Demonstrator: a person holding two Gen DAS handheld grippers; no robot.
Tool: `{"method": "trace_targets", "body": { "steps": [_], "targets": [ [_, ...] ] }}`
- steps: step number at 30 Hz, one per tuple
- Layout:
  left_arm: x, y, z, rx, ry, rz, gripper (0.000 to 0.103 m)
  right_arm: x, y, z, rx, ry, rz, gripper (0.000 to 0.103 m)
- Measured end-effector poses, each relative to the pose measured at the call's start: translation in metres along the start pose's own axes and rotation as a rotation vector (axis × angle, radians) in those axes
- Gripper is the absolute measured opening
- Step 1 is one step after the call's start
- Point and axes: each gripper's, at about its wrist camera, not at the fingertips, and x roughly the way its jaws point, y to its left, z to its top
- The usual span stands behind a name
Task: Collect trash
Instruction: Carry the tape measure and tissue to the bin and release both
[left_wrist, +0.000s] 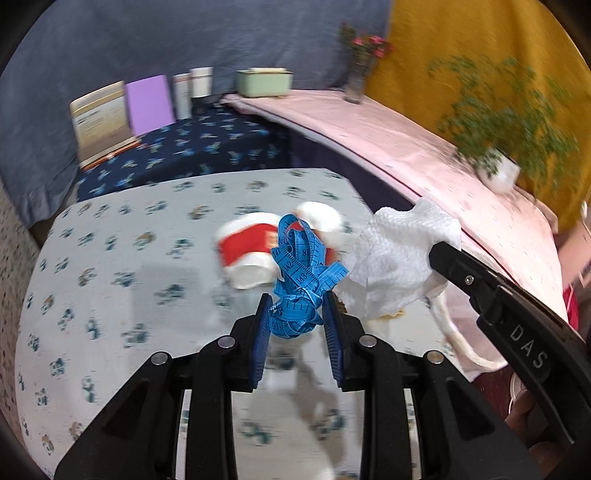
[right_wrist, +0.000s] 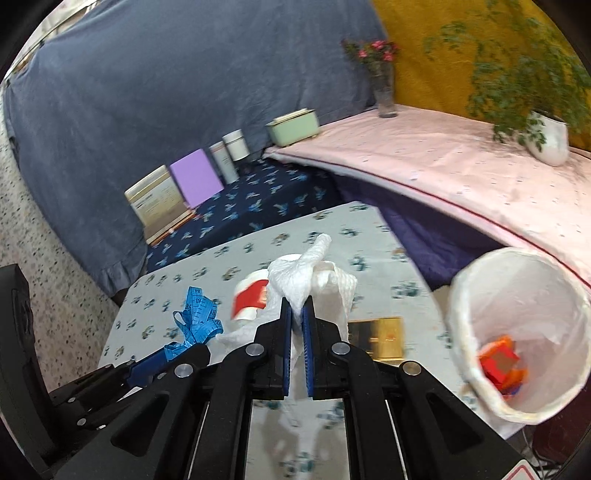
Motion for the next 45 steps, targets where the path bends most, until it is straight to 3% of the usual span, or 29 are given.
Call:
{"method": "trace_targets", "body": {
  "steps": [9,24,32,34,36,37,38,45],
  "targets": [
    [0.013,-0.091,-0.003,0.149,0.018,-0.074,0.027,-0.039,-0.093,-0.004,0.116,-0.051,-0.106,0.006],
    [0.049,-0.198,-0.009,0.314,0.068,-0.174,0.027,-0.063,-0.199,-0.020,0.273,-0.070,-0.244,0.006],
    [0.067,-0.221,-0.012,0.352,0.094,-0.192,0.027,-0.057,-0.226,-0.025,0.312,-0.057,-0.271,0.007],
    [0.069,-0.223,-0.012,0.354,0.087,-0.190,0.027,-0.056,-0.229,-0.025,0.320,-0.058,-0.276,0.011],
    [0.072,-0.226,-0.010,0.353,0.089,-0.186,0.035,-0.055,-0.231,-0.025,0.330,-0.067,-0.281,0.014],
    [0.073,-0.225,-0.010,0.350,0.091,-0.185,0.043,-0.056,-0.232,-0.026,0.333,-0.068,-0.276,0.019],
    [0.073,-0.225,-0.010,0.345,0.088,-0.186,0.046,-0.056,-0.232,-0.025,0.334,-0.072,-0.277,0.026],
    [0.079,-0.219,-0.009,0.329,0.098,-0.165,0.052,-0.057,-0.229,-0.023,0.331,-0.083,-0.286,0.034]
  ]
}}
